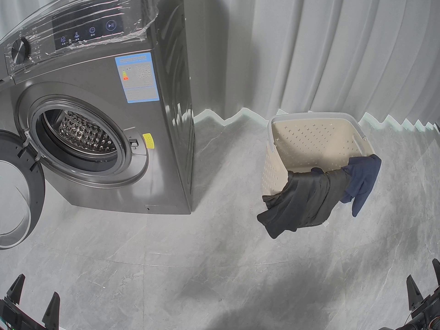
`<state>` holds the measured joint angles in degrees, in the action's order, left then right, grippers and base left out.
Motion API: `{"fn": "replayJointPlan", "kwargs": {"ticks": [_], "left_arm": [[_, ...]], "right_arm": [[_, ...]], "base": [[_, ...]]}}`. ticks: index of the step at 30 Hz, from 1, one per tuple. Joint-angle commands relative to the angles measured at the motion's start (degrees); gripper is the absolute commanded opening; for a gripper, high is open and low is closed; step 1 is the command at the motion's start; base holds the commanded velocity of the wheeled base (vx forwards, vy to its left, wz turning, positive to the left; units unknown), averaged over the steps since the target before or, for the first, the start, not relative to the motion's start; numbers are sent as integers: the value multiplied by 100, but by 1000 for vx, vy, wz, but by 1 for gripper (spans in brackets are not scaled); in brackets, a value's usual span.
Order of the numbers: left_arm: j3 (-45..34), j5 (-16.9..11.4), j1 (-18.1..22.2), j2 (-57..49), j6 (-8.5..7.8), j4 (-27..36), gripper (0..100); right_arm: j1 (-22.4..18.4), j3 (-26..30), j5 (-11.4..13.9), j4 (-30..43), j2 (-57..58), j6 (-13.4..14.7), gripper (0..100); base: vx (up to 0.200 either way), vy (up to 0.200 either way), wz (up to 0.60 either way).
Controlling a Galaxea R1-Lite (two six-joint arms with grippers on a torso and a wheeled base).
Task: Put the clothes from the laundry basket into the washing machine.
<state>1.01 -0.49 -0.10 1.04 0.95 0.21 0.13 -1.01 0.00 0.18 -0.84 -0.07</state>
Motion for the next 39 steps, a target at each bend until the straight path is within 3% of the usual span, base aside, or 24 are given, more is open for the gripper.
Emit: {"fn": "replayJointPlan", "kwargs": {"ticks": [1, 6, 24, 33, 39], "left_arm": [[-84, 5, 1, -104, 2, -3, 100], [-84, 5, 1, -104, 2, -3, 100], [-84, 5, 1, -104, 2, 6, 100], [-84, 5, 1, -104, 2, 6, 100], [-84, 5, 1, -104, 2, -3, 100]], "right_arm": [[-5, 92, 0, -1, 58, -1, 100], [4, 92, 0, -1, 58, -1, 100], [4, 92, 0, -1, 58, -1, 100], [4, 92, 0, -1, 49, -1, 100], [4, 92, 0, -1, 58, -1, 100]], "base": [[0, 0, 0], [0, 0, 0], [0, -200, 0], [0, 0, 0], [200, 0, 0]]}}
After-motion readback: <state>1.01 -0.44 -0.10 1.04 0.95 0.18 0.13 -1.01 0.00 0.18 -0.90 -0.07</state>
